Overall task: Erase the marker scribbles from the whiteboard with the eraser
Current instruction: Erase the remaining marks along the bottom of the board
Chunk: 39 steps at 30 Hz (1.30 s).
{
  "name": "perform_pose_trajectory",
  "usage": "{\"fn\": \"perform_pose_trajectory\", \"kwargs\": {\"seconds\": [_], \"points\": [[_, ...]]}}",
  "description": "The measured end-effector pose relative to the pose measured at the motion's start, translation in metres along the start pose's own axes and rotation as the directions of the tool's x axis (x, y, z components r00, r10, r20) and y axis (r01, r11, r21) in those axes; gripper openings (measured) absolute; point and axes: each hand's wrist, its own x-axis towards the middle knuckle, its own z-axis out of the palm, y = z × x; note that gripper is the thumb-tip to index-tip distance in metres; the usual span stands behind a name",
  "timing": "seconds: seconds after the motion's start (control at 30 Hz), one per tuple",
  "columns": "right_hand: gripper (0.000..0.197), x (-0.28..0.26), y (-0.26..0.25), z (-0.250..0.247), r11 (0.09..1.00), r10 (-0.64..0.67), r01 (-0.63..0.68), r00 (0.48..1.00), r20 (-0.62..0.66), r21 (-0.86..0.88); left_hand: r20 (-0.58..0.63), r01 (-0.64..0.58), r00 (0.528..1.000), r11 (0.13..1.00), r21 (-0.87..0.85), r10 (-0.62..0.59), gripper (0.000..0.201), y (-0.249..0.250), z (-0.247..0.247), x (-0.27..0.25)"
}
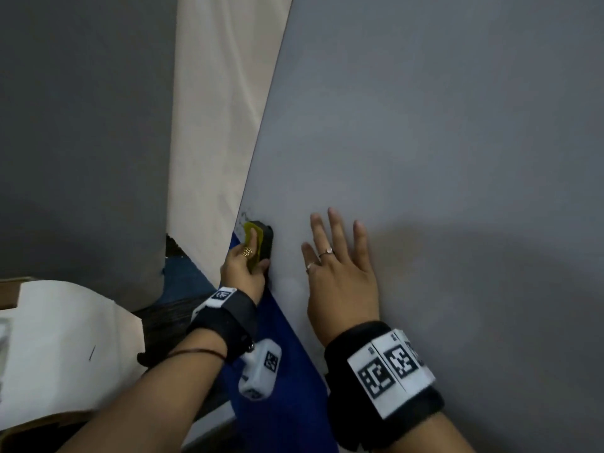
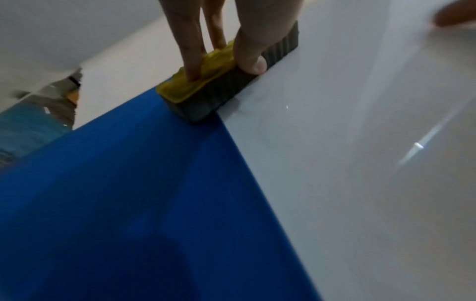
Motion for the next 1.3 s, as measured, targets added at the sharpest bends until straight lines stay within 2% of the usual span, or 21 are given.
{"fn": "perform_pose_trajectory", "kwargs": {"seconds": [0.17,0.27,0.33,0.43,0.47,0.53,0.63,0.73,0.83,0.93,1.07,1.17,1.3], "points": [[0.064,0.003,-0.001,0.013,0.999,-0.009,0.007,0.998,-0.067,-0.031,-0.051,0.063,0.997,0.988,0.139,-0.056,0.023,-0.004,-0.005,0.051],[0.065,0.005,-0.005,0.016,0.995,0.076,-0.085,0.983,-0.166,-0.047,-0.048,0.009,0.999,0.998,0.068,-0.006,0.037,-0.006,-0.001,0.036],[0.063,0.009,-0.011,0.021,0.99,0.133,-0.141,0.966,-0.223,-0.019,-0.019,-0.095,0.995,0.995,-0.039,0.094,0.053,-0.011,0.002,0.014],[0.06,0.015,-0.016,0.028,0.988,0.152,-0.142,0.942,-0.298,0.053,-0.035,-0.247,0.969,0.967,-0.063,0.245,0.056,-0.017,0.006,-0.004],[0.06,0.016,-0.018,0.031,0.987,0.158,-0.144,0.936,-0.316,0.067,-0.054,-0.263,0.964,0.963,-0.066,0.259,0.055,-0.017,0.007,-0.002],[0.06,0.016,-0.017,0.034,0.985,0.17,-0.148,0.926,-0.336,0.09,-0.067,-0.208,0.977,0.975,-0.073,0.203,0.054,-0.017,0.007,0.012],[0.061,0.015,-0.015,0.038,0.985,0.166,-0.139,0.926,-0.339,0.101,-0.054,-0.031,0.998,0.999,-0.034,0.029,0.049,-0.015,0.001,0.051],[0.06,0.015,-0.015,0.038,0.985,0.172,-0.155,0.928,-0.33,0.079,-0.057,0.014,0.998,0.997,0.074,-0.009,0.043,-0.013,-0.007,0.083],[0.059,0.015,-0.016,0.037,0.985,0.172,-0.159,0.936,-0.308,0.069,-0.061,0.034,0.998,0.994,0.1,-0.028,0.04,-0.013,-0.011,0.09],[0.061,0.016,-0.016,0.038,0.983,0.182,-0.169,0.93,-0.321,0.066,-0.01,-0.005,1.0,0.997,0.081,0.006,0.05,-0.016,-0.012,0.075],[0.064,0.016,-0.018,0.036,0.981,0.193,-0.191,0.937,-0.292,0.038,0.057,-0.159,0.985,0.986,-0.047,0.162,0.063,-0.023,-0.009,0.041],[0.068,0.013,-0.017,0.034,0.982,0.175,-0.186,0.955,-0.239,-0.023,0.04,-0.247,0.968,0.967,-0.066,0.249,0.065,-0.032,-0.004,0.034],[0.071,0.007,-0.013,0.026,0.979,0.138,-0.16,0.976,-0.168,-0.125,0.003,-0.164,0.986,0.986,-0.022,0.164,0.056,-0.026,-0.004,0.056]]}}
